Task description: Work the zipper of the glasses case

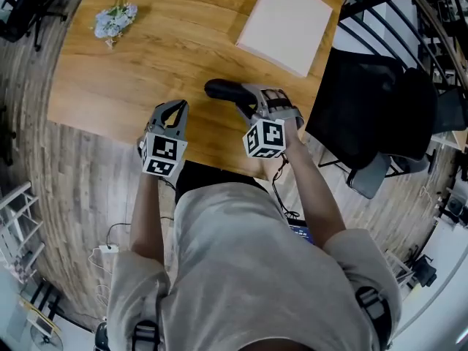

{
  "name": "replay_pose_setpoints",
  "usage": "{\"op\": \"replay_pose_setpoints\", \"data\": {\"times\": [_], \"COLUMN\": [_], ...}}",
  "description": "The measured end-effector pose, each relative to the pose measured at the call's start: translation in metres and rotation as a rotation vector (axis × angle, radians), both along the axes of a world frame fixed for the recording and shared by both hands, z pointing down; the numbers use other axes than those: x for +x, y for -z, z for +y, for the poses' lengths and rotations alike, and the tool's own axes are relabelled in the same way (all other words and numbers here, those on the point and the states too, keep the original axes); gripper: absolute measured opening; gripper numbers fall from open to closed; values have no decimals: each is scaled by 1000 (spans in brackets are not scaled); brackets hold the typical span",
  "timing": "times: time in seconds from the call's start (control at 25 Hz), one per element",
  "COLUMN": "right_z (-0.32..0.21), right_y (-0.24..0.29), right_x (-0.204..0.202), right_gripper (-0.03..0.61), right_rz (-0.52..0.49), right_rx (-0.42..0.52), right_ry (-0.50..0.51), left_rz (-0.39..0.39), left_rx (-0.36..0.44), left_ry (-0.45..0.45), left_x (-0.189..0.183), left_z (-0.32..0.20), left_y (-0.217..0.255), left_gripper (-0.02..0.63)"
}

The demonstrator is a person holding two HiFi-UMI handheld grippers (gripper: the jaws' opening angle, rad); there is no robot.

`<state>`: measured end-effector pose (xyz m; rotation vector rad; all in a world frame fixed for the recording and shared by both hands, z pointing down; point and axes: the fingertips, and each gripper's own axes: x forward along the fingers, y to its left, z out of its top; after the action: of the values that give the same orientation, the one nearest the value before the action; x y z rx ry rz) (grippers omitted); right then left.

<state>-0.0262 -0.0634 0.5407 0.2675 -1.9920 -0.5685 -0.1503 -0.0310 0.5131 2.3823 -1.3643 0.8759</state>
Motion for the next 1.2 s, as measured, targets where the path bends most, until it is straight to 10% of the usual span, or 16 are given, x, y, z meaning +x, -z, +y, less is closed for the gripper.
{"op": "replay_pose_setpoints", "data": {"times": [0.16,0.24,0.4,0.96,1.2], "right_z": [7,9,15,30,31], "right_y": [12,17,26,22,7], "right_x": [-2,-3,-8,-19,-17], "right_gripper": [259,259,259,259,259], "right_rz": [-8,-11,-24,-85,-114], "right_rx": [45,61,73,28,-37], "right_ry": [38,53,84,115,78], "left_rz": [-81,-108,-172,-304,-298], "left_rx": [-4,-40,-23,79,68], "left_ry": [-152,-263,-456,-634,-675], "left_x": [15,27,50,71,73], "left_z": [-6,-5,-7,-19,-12], "left_y": [-4,-11,-21,-48,-57], "left_gripper": [36,254,354,376,288]}}
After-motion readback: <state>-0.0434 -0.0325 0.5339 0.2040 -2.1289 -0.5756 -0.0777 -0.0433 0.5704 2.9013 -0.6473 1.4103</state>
